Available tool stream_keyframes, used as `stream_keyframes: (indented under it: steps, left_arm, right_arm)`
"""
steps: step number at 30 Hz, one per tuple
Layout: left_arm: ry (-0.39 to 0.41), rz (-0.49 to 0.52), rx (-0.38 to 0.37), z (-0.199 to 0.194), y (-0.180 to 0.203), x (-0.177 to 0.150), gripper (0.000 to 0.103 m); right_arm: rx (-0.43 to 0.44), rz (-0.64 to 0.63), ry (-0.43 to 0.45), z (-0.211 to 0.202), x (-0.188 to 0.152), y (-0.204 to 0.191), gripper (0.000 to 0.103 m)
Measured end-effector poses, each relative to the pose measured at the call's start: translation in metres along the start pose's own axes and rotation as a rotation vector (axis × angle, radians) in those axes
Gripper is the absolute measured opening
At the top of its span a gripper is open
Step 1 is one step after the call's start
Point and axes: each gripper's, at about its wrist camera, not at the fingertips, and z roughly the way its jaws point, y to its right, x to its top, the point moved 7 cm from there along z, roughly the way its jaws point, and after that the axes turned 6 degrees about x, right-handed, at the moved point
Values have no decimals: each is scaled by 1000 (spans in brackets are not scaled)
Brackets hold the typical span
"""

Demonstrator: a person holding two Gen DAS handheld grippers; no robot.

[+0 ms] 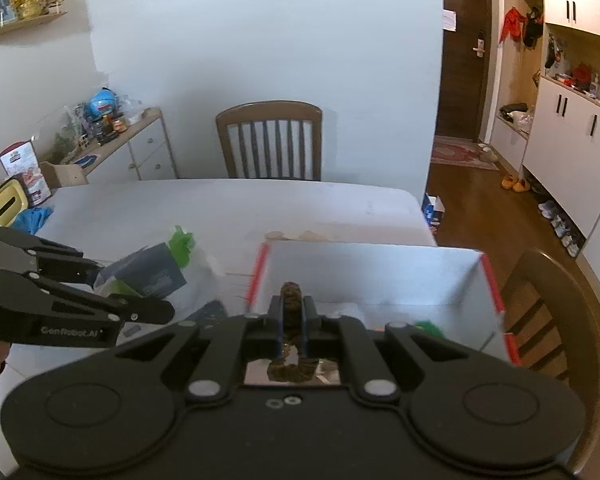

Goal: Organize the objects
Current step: 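Carry the plastic bag and beaded string over the red shoebox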

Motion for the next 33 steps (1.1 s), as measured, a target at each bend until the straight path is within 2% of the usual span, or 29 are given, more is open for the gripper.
stream_keyframes:
  steps: [15, 33]
  left_arm:
    - [-62, 68, 22, 70, 71, 20, 34]
    - [-149, 78, 76, 143, 99, 24, 34]
  right_arm:
    - [0, 43, -60, 21, -18, 83, 7]
    - [13, 50, -156, 85, -32, 138, 7]
